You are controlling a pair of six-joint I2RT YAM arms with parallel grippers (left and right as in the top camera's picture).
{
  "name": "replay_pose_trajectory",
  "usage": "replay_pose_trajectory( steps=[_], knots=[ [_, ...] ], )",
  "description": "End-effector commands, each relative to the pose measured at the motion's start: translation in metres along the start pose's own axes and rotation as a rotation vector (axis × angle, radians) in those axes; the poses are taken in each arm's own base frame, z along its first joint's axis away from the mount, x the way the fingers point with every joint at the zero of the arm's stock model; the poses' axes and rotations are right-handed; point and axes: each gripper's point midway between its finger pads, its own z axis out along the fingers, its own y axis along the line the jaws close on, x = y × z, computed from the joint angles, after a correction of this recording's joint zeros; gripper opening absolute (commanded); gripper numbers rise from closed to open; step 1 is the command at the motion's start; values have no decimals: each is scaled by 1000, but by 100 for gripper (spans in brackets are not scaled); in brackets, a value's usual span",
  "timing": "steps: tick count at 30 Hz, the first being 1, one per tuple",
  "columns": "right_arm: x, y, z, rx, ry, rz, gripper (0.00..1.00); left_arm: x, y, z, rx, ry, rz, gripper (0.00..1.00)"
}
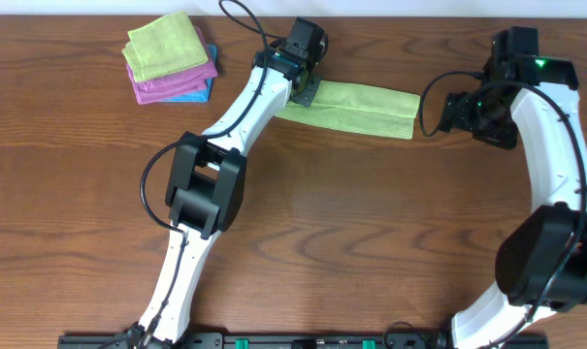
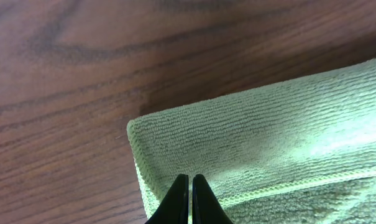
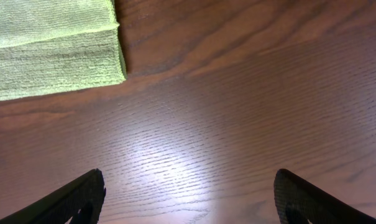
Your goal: Fold the cloth
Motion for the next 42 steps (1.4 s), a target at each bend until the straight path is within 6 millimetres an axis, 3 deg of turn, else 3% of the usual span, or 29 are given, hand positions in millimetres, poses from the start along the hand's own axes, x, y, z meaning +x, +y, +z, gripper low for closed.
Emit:
replay_pose_trajectory(
  steps=[1, 10, 15, 19, 23, 29, 35, 42],
  knots=[
    [-5, -1, -10, 4, -33, -13, 87, -3, 4, 1, -15, -7, 11, 5],
    [-8, 0, -9, -6, -46, -16, 90, 13, 0, 31, 14, 30, 4, 5],
    [-13, 2, 11, -46, -74, -36, 96, 18, -4, 41, 30, 39, -2, 6],
    [-13, 14, 32, -201, -81, -12, 98, 22, -1, 41, 28, 53, -5, 6],
    [-8, 11, 44, -288, -68, 28, 98, 35, 3, 40, 25, 108, -21, 6],
    [-4, 6, 46, -276, -51, 39, 98, 57, 2, 37, 31, 201, -30, 6],
    [-6, 6, 46, -276, -60, 38, 99, 77, -12, 31, 55, 285, -27, 6],
    [-29, 19, 50, -353, -155, 14, 99, 82, -22, 29, 61, 301, -7, 6]
  ],
)
